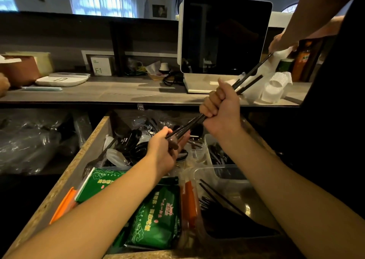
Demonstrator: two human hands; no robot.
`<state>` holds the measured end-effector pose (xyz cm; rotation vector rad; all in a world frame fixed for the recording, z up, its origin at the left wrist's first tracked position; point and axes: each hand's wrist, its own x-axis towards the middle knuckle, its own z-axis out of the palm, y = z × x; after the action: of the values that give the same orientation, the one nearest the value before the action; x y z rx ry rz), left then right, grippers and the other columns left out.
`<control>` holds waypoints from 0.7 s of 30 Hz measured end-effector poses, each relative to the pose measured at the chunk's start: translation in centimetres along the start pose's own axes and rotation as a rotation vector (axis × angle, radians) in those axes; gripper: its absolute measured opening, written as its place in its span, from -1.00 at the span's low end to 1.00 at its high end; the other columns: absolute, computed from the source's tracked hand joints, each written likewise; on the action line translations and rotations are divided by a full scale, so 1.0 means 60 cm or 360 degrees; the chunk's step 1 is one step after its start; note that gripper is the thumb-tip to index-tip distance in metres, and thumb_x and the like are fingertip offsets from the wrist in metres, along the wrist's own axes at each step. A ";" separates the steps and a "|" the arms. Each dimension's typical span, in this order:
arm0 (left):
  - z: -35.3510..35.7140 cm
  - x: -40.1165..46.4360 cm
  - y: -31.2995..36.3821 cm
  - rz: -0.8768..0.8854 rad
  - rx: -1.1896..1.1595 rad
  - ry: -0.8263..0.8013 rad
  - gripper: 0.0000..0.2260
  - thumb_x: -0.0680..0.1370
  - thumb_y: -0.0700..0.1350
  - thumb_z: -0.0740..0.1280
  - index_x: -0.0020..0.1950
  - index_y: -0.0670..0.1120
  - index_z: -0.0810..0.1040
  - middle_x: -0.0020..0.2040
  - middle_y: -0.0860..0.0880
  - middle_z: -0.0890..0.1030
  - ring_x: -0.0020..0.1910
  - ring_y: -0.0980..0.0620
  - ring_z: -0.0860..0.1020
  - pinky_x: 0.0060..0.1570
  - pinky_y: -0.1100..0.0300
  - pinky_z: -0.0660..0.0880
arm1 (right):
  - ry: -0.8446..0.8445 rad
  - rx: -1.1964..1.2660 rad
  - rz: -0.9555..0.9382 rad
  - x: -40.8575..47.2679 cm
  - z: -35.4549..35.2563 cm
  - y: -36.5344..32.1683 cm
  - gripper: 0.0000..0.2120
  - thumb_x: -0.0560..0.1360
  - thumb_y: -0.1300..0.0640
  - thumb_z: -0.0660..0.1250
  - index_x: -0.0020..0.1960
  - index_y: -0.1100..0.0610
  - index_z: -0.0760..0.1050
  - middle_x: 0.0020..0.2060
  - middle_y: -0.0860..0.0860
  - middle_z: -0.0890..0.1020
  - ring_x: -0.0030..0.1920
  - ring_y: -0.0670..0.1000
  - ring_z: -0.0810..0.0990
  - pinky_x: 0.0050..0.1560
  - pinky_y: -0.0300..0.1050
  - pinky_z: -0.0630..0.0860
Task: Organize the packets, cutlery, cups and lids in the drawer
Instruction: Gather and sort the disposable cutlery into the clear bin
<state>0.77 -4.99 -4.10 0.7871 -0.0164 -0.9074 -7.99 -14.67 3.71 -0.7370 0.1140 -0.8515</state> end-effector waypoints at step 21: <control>0.026 -0.028 -0.005 0.0011 -0.0052 0.0236 -0.61 0.71 -0.10 0.10 -0.33 -0.05 0.34 -0.28 -0.08 0.49 -0.26 -0.03 0.48 -0.05 0.09 0.46 | 0.0179 -0.0202 0.0376 -0.048 0.028 0.127 -0.55 0.55 0.00 0.35 -0.44 0.10 0.29 -0.57 -0.01 0.30 -0.54 -0.04 0.32 -0.42 -0.18 0.38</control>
<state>-1.04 -4.85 -2.65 0.8216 0.1258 -0.8391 -4.39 -8.41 -0.40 -0.7771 0.3517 -0.6640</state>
